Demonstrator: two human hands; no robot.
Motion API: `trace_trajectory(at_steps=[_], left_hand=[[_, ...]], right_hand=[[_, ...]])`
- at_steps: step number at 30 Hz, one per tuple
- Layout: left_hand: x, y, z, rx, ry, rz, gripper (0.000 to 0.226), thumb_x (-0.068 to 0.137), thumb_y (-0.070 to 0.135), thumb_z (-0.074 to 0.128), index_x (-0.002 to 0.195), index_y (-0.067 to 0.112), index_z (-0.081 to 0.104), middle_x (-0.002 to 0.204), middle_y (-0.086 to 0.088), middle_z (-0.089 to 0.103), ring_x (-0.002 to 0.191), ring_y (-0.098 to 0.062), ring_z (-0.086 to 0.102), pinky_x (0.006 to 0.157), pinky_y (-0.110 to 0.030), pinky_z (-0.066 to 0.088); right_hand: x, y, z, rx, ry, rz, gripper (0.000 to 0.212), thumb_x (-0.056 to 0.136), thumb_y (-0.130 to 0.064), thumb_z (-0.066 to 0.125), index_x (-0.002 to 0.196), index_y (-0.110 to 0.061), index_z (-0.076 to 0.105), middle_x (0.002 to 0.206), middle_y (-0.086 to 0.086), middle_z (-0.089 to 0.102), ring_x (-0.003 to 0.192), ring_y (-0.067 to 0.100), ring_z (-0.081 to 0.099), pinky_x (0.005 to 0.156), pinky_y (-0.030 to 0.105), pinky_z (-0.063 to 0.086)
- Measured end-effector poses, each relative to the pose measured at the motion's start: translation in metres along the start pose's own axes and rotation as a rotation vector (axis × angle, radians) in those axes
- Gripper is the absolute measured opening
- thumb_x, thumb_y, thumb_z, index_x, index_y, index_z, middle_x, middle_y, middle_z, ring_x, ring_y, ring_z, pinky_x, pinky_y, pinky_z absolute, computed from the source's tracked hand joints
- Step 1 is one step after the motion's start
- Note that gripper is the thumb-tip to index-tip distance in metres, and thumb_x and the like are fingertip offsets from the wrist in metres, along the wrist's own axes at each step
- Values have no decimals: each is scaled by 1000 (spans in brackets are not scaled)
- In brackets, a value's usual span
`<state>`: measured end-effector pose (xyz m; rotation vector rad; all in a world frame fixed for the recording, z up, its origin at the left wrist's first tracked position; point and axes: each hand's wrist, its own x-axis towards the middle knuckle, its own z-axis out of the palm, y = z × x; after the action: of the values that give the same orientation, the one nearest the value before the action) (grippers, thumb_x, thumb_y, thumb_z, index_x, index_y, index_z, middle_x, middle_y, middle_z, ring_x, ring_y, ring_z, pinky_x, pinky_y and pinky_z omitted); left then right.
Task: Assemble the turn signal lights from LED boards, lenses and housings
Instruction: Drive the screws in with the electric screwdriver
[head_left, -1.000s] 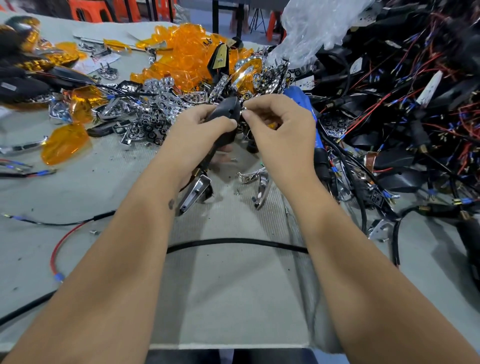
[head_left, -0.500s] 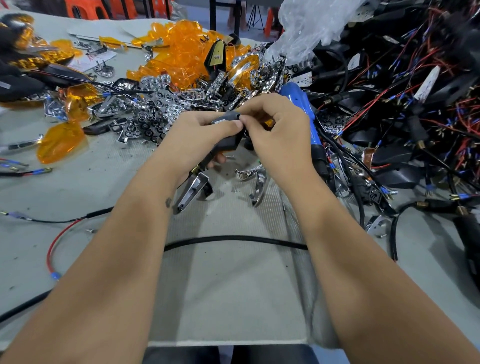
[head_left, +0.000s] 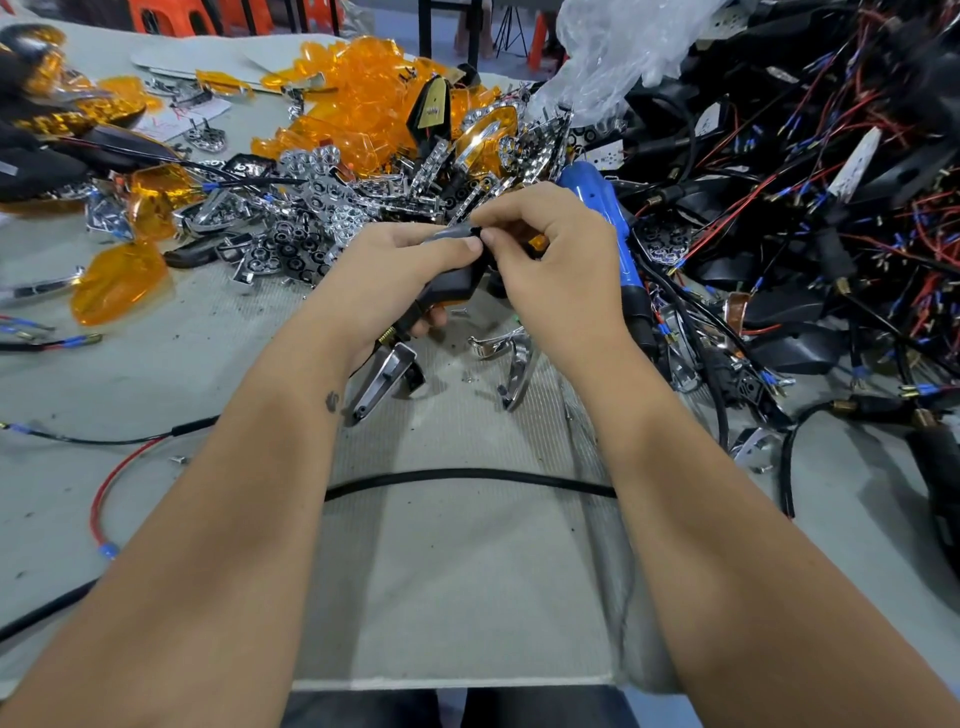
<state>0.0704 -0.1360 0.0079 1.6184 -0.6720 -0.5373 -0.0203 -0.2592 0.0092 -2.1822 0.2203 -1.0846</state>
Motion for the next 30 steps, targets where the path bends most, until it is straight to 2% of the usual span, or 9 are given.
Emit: trace_trajectory(at_steps=[3,5,7,10,14,19,23,27,30], left_hand=[[1,-1,0,-29,29,10,16,92,28,68,107,22,71,76,4,72,57,-15,65,44,-20,47],[2,-1,0,-71,59,7,14,91,26,69,103,19,69,75,5,73,62,-15,68,49,-20,51],[4,-2,-1,-115,99,0,15,89,26,72,99,15,68,71,6,72,63,-13,67,52,-19,52],[6,-3,-2,-176,168,-10,27,84,25,77,102,14,62,68,6,70,64,-14,67,52,-19,50],[8,-2,-2,-261,210,-38,35,82,22,79,103,18,51,85,-6,66,64,-15,68,50,-20,49],[9,1,-1,-325,173,-57,35,86,16,74,112,9,51,84,-10,73,60,-18,66,48,-22,49],[9,2,-1,-332,132,-75,18,88,18,71,99,10,59,70,-2,69,53,-15,62,45,-21,47],[10,3,0,-309,131,-130,24,90,34,69,92,12,60,66,-2,68,49,-14,59,43,-20,46],[11,3,2,-335,167,-183,33,94,44,62,95,11,62,67,-4,71,49,-17,61,42,-21,47]], right_hand=[[1,-2,-3,-6,59,34,18,87,-1,63,94,-13,74,88,-10,64,93,13,61,83,19,47],[3,-3,-7,-69,90,62,18,91,-5,60,97,-15,74,92,-8,66,96,15,62,85,27,50],[8,-1,-15,-282,84,98,20,95,-13,56,105,-19,72,101,-4,67,102,19,59,83,34,50],[16,8,-32,-669,48,223,30,95,-28,53,122,-18,61,117,6,57,114,27,51,76,30,34],[16,19,-48,-816,-78,428,44,92,-34,55,128,-8,52,126,16,50,118,37,48,77,36,32],[15,24,-37,-960,-154,419,49,87,-27,65,125,-5,43,120,18,56,112,37,55,70,36,33],[22,30,-29,-971,-154,434,60,85,-23,69,133,-5,37,113,16,63,106,37,60,66,35,32],[22,30,-33,-900,-120,419,47,85,-28,67,117,-9,38,85,7,52,78,34,52,50,29,18],[22,32,-41,-756,-88,449,42,85,-31,65,105,-11,35,71,-1,44,62,26,44,48,28,17]])
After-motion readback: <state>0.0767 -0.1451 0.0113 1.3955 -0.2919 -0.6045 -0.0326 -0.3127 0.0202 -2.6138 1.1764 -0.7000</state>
